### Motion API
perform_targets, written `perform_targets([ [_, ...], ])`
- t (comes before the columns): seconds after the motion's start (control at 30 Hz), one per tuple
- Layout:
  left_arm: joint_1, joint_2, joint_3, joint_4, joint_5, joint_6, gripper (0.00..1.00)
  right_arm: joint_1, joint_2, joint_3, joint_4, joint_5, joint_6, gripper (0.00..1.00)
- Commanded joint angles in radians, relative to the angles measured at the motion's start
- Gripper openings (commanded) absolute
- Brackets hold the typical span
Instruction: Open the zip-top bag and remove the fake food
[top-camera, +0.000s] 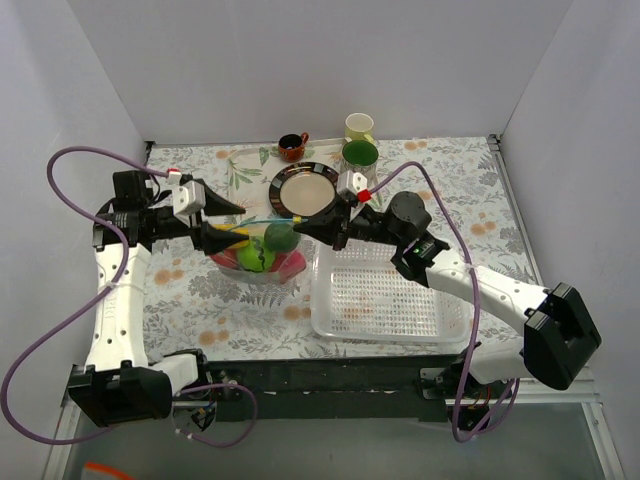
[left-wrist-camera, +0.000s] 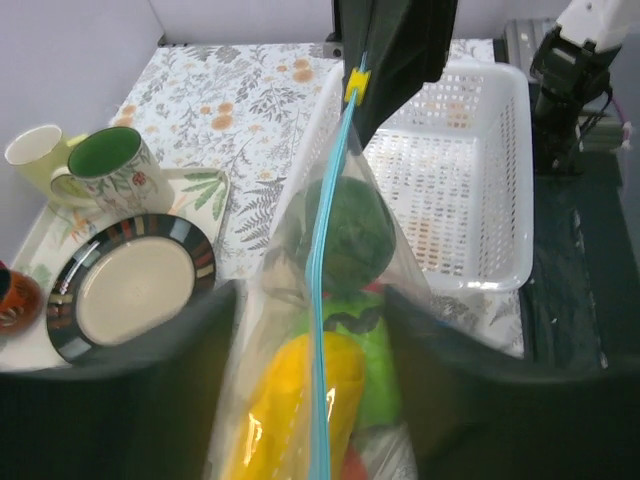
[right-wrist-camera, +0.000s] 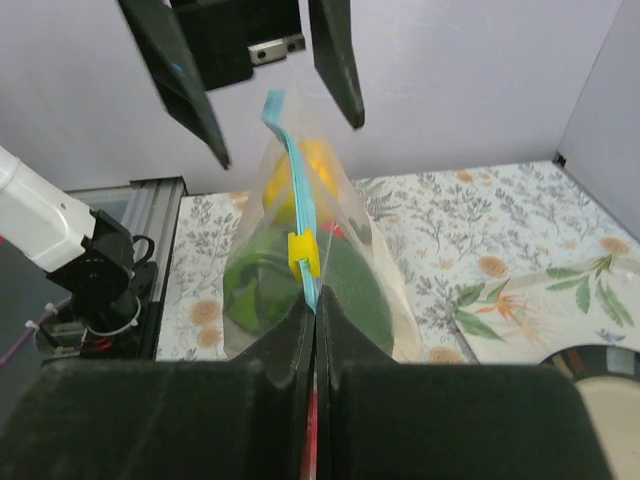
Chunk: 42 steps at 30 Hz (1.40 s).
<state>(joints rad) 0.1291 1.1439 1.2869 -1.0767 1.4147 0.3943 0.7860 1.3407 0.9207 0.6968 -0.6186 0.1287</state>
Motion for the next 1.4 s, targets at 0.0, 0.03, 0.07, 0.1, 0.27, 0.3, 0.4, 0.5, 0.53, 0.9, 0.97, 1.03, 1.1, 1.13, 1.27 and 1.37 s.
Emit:
perform_targets([
  [0.0, 0.003, -0.075, -0.041, 0.140, 0.079, -0.099, 0.98, -0.007, 0.000, 0.079, -0.036, 0.003, -0.021, 0.01],
  [0.03, 0.001, -0.084, -0.055, 0.173, 0.085, -0.129, 0.98, -0.008, 0.003, 0.090, -0.045, 0.002, -0.021, 0.01],
  [0.07, 0.001, -0.102, -0.090, 0.210, 0.108, -0.188, 0.98, -0.007, 0.014, 0.104, -0.052, 0.002, -0.021, 0.01],
  [0.1, -0.002, -0.110, -0.106, 0.249, 0.118, -0.225, 0.98, -0.007, 0.023, 0.112, -0.052, -0.003, -0.011, 0.01],
  [0.27, -0.069, -0.108, -0.152, 0.320, 0.112, -0.259, 0.98, -0.007, 0.104, 0.156, -0.069, -0.041, 0.038, 0.01],
  [0.3, -0.077, -0.108, -0.172, 0.325, 0.102, -0.249, 0.97, -0.005, 0.118, 0.171, -0.069, -0.050, 0.051, 0.01],
  [0.4, -0.098, -0.110, -0.196, 0.354, 0.092, -0.262, 0.91, 0.002, 0.166, 0.210, -0.077, -0.072, 0.083, 0.01],
  [0.5, -0.115, -0.122, -0.215, 0.360, 0.070, -0.243, 0.79, 0.018, 0.205, 0.247, -0.117, -0.069, 0.075, 0.01],
  [0.53, -0.114, -0.125, -0.218, 0.372, 0.046, -0.236, 0.77, 0.027, 0.216, 0.280, -0.147, -0.069, 0.066, 0.01],
  [0.9, -0.175, -0.139, -0.265, 0.751, -0.174, -0.495, 0.62, 0.081, 0.324, 0.448, -0.355, -0.076, 0.000, 0.01],
  [0.97, -0.175, -0.145, -0.282, 0.756, -0.191, -0.497, 0.60, 0.084, 0.318, 0.443, -0.362, -0.073, -0.004, 0.01],
  [1.03, -0.177, -0.150, -0.291, 0.758, -0.192, -0.497, 0.56, 0.084, 0.314, 0.441, -0.368, -0.069, -0.012, 0.01],
  [1.1, -0.177, -0.157, -0.301, 0.758, -0.206, -0.497, 0.51, 0.085, 0.308, 0.443, -0.384, -0.066, -0.020, 0.01],
  [1.13, -0.177, -0.158, -0.301, 0.758, -0.212, -0.500, 0.45, 0.085, 0.304, 0.441, -0.387, -0.063, -0.027, 0.01],
  [1.27, -0.177, -0.159, -0.296, 0.752, -0.235, -0.500, 0.32, 0.084, 0.285, 0.432, -0.395, -0.056, -0.043, 0.01],
  [1.37, -0.177, -0.158, -0.291, 0.752, -0.240, -0.497, 0.26, 0.085, 0.278, 0.428, -0.399, -0.056, -0.043, 0.01],
])
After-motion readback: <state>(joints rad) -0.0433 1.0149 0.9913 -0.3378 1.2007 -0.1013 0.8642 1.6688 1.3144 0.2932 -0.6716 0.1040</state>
